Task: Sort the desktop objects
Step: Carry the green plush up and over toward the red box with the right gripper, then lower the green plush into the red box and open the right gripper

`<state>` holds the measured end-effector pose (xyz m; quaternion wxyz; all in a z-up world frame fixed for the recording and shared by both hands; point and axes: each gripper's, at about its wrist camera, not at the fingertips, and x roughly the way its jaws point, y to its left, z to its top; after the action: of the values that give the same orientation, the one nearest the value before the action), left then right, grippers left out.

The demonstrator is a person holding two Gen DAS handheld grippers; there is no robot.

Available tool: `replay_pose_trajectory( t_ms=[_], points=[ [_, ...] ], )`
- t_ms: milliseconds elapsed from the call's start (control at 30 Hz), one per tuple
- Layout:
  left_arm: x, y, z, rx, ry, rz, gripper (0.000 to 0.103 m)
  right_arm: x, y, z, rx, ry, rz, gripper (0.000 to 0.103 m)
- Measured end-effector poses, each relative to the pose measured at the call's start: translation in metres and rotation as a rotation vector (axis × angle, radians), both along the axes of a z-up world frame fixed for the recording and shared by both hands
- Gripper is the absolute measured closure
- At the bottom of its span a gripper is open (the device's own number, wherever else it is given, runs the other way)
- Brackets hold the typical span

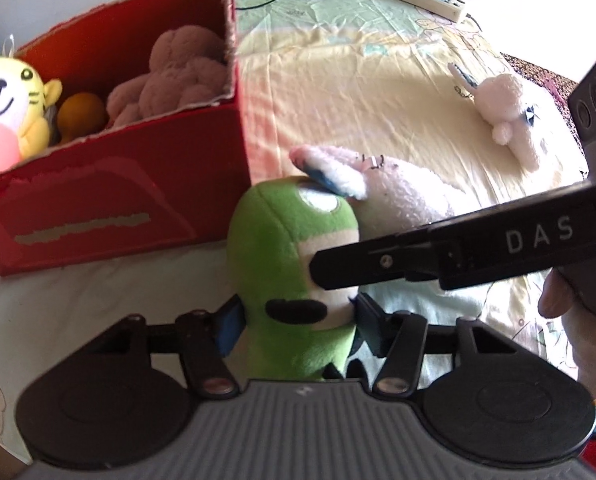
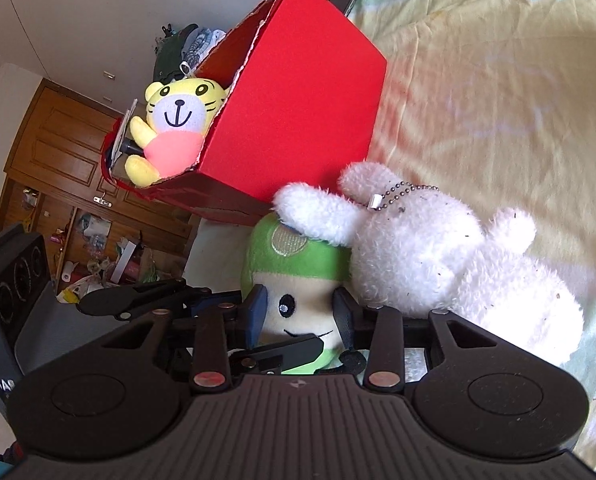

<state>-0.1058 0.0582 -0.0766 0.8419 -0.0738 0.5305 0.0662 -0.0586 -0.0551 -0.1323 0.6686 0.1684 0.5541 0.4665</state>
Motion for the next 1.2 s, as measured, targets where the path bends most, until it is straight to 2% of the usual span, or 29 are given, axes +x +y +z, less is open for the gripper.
replay_pose_trajectory(
  t_ms=[200,433,567,733,900,1200],
  points=[
    [-0.01,-0.014,0.036,0.017,-0.071,-0.045,0.044,-0.001,-0.022,0.027,0.062,-0.021,0.007,0.063],
    [-0.01,-0.018,0.087,0.057,-0.216,-0.073,0.044,-0.002,-0.038,0.075,0.151,-0.121,-0.041,0.063],
    [-0.004,-0.009,0.113,0.116,-0.297,-0.087,0.044,0.006,-0.026,0.105,0.193,-0.205,-0.064,0.063],
    [0.006,0.023,0.14,0.181,-0.367,-0.086,0.044,0.022,0.009,0.132,0.221,-0.289,-0.084,0.062],
    [0.014,0.077,0.141,0.203,-0.363,-0.054,0.044,0.041,0.065,0.131,0.206,-0.302,-0.09,0.062],
    [0.032,0.163,0.091,0.161,-0.226,0.018,0.044,0.066,0.16,0.087,0.095,-0.22,-0.066,0.062]
  ],
)
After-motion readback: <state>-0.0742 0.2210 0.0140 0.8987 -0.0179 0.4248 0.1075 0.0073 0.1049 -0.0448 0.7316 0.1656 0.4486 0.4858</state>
